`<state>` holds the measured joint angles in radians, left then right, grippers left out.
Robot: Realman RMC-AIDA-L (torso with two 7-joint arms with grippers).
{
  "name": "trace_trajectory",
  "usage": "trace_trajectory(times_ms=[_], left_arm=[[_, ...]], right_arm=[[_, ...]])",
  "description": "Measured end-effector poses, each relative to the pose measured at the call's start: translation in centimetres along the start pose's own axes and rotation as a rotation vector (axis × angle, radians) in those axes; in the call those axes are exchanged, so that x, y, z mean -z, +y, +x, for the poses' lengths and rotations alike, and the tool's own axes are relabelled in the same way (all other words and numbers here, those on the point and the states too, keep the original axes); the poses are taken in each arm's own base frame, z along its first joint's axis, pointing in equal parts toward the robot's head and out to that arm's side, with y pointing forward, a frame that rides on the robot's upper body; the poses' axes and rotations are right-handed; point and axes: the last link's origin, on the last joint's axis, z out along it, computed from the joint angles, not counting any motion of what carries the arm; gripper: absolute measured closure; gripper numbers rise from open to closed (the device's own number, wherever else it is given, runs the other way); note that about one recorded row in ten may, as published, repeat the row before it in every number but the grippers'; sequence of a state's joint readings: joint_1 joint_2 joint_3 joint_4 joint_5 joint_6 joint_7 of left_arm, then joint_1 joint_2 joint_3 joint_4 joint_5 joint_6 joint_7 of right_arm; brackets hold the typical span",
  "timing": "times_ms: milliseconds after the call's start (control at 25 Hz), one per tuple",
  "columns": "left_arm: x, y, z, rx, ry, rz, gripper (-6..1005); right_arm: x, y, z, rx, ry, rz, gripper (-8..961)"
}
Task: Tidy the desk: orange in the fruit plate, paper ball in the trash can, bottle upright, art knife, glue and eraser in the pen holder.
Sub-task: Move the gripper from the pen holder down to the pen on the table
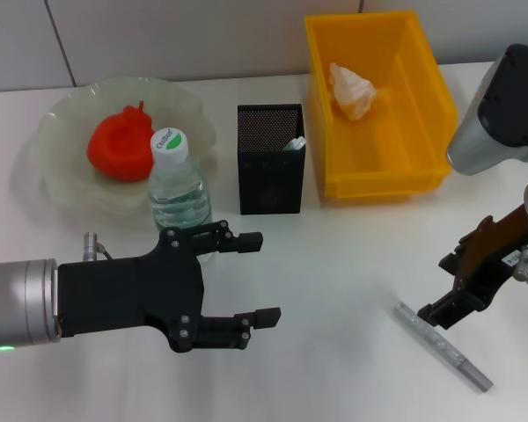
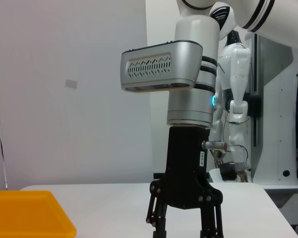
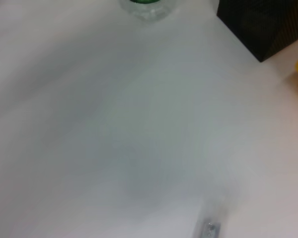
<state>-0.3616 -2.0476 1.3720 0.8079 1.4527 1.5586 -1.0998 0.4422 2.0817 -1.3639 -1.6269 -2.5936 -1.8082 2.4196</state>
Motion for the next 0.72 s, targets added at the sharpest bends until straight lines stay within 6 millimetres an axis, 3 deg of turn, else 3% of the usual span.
trace_trajectory(times_ms=[720], left_arm=[[-0.18, 0.10, 0.00, 0.002, 0.004, -0.001, 200]], right_arm=[[-0.62, 0.01, 0.27, -0.059, 0.028, -0.012, 169]])
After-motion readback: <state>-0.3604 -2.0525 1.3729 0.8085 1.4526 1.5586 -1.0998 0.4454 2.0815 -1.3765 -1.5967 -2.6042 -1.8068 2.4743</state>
